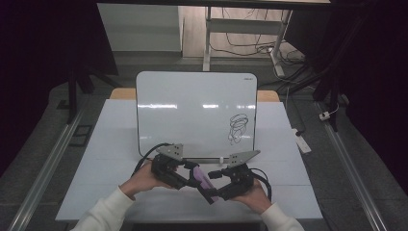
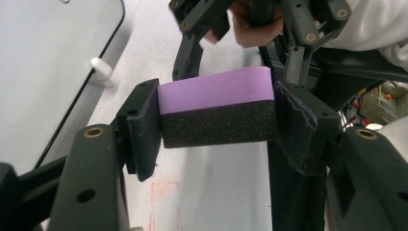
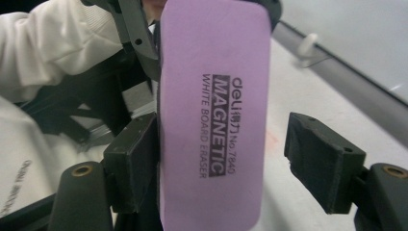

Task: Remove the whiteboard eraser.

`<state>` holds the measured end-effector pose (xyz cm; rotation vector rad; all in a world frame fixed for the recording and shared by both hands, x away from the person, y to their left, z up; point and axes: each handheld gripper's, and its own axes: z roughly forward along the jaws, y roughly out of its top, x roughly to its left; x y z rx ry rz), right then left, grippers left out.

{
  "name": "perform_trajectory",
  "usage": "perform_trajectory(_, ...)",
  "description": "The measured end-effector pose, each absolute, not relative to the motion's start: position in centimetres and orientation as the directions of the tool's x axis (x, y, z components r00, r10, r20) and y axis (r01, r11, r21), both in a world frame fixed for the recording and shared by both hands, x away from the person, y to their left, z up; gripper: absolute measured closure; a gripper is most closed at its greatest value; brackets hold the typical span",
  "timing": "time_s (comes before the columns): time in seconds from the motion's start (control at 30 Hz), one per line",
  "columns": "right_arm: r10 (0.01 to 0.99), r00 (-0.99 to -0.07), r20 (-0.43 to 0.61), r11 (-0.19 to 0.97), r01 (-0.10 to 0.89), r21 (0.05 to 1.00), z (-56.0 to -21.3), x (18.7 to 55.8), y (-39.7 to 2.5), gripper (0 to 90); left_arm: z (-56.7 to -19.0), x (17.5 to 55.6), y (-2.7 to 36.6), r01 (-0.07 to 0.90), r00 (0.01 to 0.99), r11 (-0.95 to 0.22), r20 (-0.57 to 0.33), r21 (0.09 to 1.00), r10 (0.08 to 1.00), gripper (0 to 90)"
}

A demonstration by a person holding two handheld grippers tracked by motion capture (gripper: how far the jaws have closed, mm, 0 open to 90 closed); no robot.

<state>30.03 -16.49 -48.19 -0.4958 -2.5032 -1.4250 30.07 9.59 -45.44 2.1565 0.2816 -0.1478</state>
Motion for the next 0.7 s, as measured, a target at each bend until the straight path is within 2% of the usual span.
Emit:
perform_trajectory(0.03,0.159,-0.915,0.37,0.476,0.4,0.783,-48.25,29.96,-16.35,34.0,-45.42,30.03,9.57,0.249,0.969,-0.547,-0.206,0.799,0.139,37.5)
perform_trajectory(0.1,0.147,-0.915,0.376,0.475,0.399,0.784,-48.25,29.94,-16.32,36.9,-45.37,30.01,9.6,0.241,0.971,-0.549,-0.201,0.8,0.132,37.5)
perform_trajectory(0.27,0.153,-0.909,0.388,0.468,0.412,0.781,-48.14,30.02,-16.32,39.3,-45.35,30.05,9.69,0.247,0.969,-0.537,-0.203,0.806,0.141,37.4)
perform_trajectory(0.4,0.182,-0.916,0.358,0.468,0.401,0.787,-47.99,30.0,-16.34,40.1,-45.49,30.15,9.69,0.265,0.964,-0.53,-0.204,0.806,0.17,36.6)
perform_trajectory(0.6,0.243,-0.927,0.287,0.466,0.371,0.803,-47.82,29.86,-16.56,40.3,-45.6,30.38,10.0,0.31,0.947,-0.507,-0.212,0.804,0.243,26.3)
perform_trajectory(0.7,0.286,-0.93,0.233,0.467,0.347,0.813,-47.68,29.74,-16.67,40.3,-45.53,30.34,10.56,0.341,0.932,-0.487,-0.219,0.804,0.29,24.0)
